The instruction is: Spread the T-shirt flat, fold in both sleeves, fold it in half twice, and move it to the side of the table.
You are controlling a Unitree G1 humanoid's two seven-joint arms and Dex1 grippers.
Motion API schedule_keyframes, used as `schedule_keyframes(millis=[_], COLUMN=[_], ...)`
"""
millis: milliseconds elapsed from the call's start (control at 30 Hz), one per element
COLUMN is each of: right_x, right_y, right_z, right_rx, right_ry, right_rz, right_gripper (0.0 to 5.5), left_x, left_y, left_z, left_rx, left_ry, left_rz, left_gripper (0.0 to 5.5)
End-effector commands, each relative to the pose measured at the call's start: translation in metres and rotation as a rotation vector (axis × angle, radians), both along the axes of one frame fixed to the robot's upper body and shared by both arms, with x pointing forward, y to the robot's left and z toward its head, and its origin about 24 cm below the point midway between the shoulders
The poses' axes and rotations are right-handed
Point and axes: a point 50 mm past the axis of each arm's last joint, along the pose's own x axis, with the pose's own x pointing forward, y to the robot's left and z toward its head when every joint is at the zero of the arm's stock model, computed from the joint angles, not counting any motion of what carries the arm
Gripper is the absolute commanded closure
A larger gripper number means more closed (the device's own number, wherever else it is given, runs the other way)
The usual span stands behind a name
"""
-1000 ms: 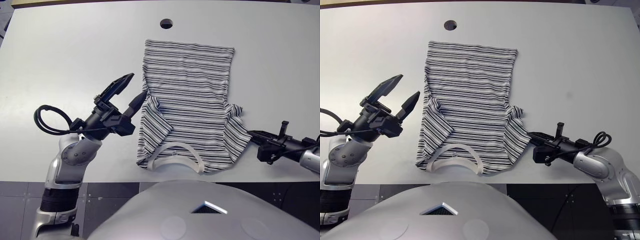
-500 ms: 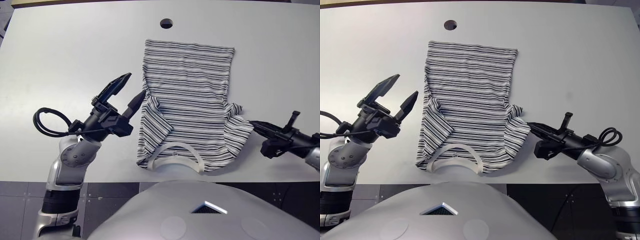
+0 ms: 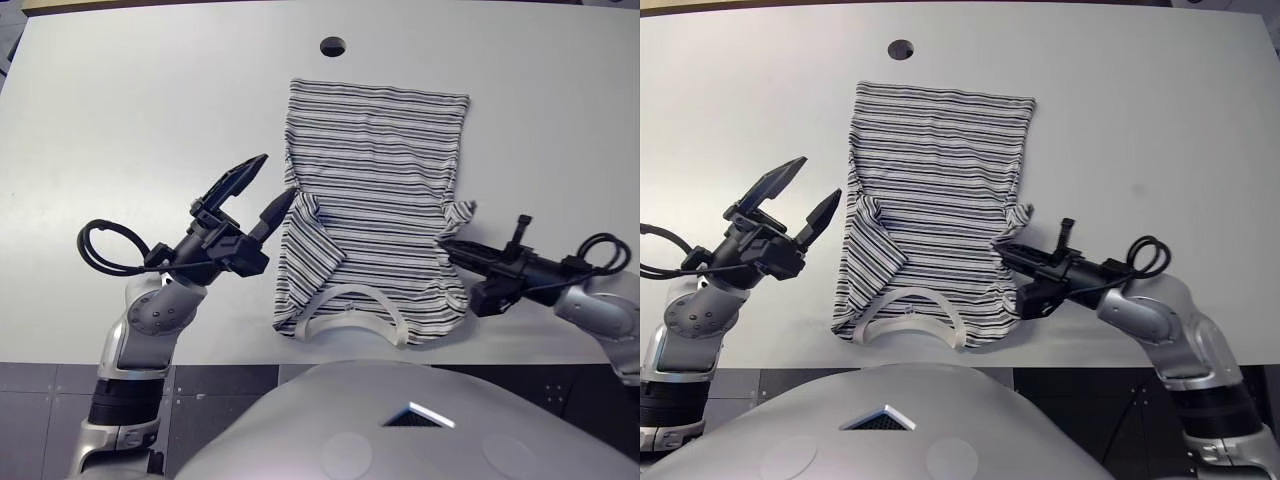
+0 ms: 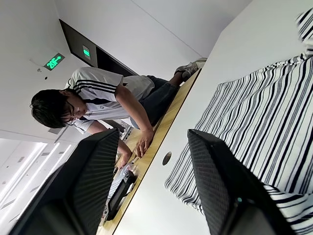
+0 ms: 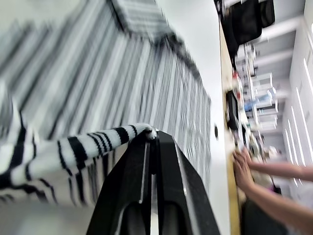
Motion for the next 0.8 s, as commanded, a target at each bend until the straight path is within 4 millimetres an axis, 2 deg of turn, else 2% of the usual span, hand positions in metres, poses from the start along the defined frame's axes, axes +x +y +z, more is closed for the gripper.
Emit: schedule_keyframes(millis=[33,233,367,533,667,800], right_x=[0.0,0.01,0.024,0.026,0.021,0.016], right_y=[0.017,0.032,0.024,0.015,0.009,-0.024], right_z=[0.0,-0.01,-0.007,0.0,0.005,0.029], right_rx=[-0.005,-0.008,0.001,-0.004,-0.001,-0.001], right_ry=[-0.004,0.006,-0.045,-0.075,-0.067,-0.04], right_rz=[0.097,0.144,0.066,0.03,0.017,-0.093], right_gripper=[5.38,5.38,4.65,3.75,2.98,2.3], left_x=[0.001,0.001,0.0,-0.006,-0.01,-0.021], left_y=[-0.003,-0.002,0.001,0.009,0.019,0.046], left_z=[-0.003,-0.006,-0.006,-0.008,-0.01,-0.009], left_rx=[0.02,0.019,0.035,0.081,0.135,0.274], left_ry=[0.007,0.015,0.027,0.067,0.121,0.194], left_rz=[-0.021,-0.01,-0.009,-0.016,-0.034,-0.019], left_gripper=[2.9,2.9,2.9,2.9,2.22,1.61])
